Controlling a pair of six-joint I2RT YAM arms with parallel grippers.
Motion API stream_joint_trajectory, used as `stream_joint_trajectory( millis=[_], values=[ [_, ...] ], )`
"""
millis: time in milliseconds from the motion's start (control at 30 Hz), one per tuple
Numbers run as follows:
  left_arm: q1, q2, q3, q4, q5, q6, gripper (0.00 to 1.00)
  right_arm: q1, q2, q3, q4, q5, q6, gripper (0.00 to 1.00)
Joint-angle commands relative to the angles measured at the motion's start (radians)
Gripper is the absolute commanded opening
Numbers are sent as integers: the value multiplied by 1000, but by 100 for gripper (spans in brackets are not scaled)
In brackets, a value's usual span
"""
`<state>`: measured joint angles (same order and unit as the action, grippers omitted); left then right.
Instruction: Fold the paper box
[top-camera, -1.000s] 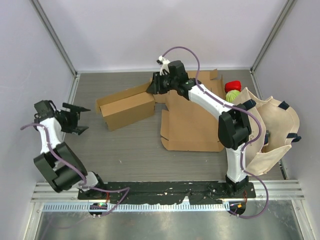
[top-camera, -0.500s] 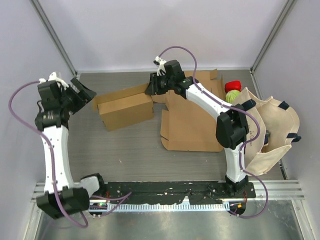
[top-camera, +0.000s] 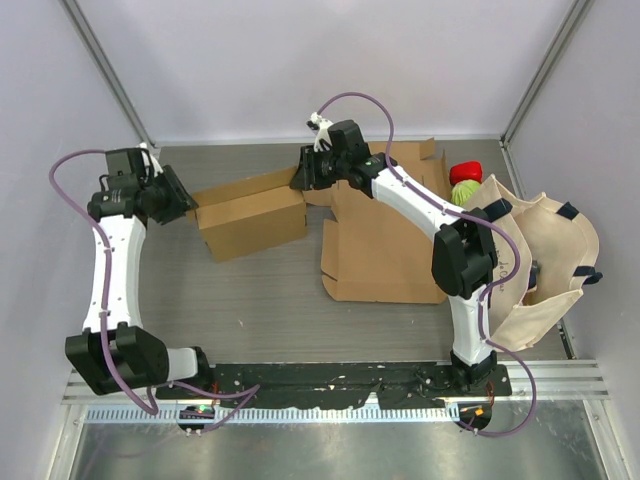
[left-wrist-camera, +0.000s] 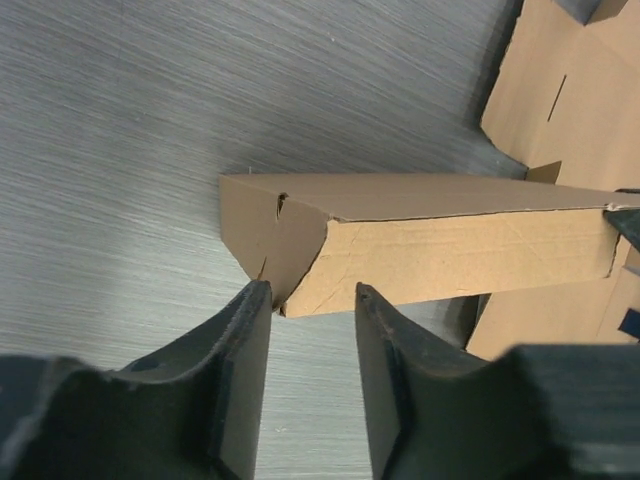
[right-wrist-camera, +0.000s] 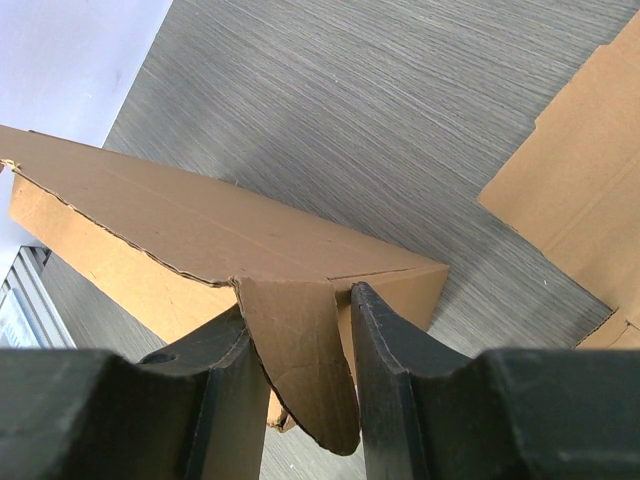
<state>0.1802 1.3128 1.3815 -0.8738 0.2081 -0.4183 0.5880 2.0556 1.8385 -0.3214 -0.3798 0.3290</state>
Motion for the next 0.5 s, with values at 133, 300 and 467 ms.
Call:
stream_joint_trajectory(
  millis=[133, 300, 467],
  values=[
    [-88, 43, 53, -36, -131, 18, 18, 9, -6, 30, 7, 4, 2, 39],
    [-139, 54, 54, -54, -235, 4, 6, 9, -6, 31, 8, 4, 2, 39],
    [-154, 62, 63, -62, -277, 33, 0, 10, -5, 30, 8, 4, 4, 39]
  ],
)
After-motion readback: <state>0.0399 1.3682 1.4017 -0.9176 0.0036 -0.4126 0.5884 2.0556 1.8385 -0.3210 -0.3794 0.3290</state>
